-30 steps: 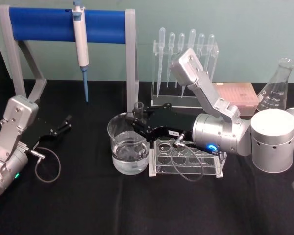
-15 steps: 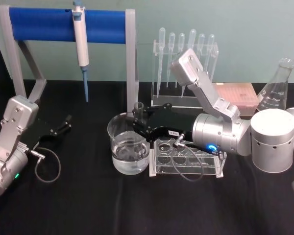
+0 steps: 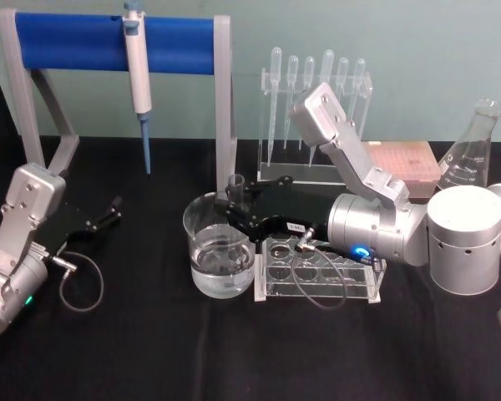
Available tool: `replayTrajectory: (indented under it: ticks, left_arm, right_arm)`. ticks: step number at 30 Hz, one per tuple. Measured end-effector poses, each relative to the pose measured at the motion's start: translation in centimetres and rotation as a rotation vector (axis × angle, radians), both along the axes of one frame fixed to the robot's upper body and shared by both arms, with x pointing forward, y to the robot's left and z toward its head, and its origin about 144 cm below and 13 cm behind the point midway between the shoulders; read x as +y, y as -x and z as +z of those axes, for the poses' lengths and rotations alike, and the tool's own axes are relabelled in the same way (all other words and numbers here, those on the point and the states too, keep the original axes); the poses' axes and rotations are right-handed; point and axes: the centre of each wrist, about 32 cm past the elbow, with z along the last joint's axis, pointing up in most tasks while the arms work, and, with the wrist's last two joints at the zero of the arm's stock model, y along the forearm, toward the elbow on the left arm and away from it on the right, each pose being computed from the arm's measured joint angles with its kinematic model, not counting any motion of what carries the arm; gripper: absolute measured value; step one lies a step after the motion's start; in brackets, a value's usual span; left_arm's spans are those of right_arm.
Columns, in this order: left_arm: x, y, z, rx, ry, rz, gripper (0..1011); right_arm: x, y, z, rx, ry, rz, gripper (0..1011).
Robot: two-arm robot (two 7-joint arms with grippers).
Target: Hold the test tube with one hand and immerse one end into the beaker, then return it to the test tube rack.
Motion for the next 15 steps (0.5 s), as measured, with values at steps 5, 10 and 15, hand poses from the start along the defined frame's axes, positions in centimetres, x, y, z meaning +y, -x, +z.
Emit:
replayTrajectory:
  ticks: [5,10,15]
  left_arm:
    - [0.0,0.0,0.0,0.0,0.0,0.0,1000]
    - [0.0,0.0,0.0,0.0,0.0,0.0,1000]
    - [0.0,0.0,0.0,0.0,0.0,0.0,1000]
  right_arm:
    - [0.0,0.0,0.0,0.0,-0.001,0.0,241]
    - [0.0,0.0,0.0,0.0,-0.001,0.0,239]
    - [0.0,0.0,0.0,0.0,-0.001,0.0,241]
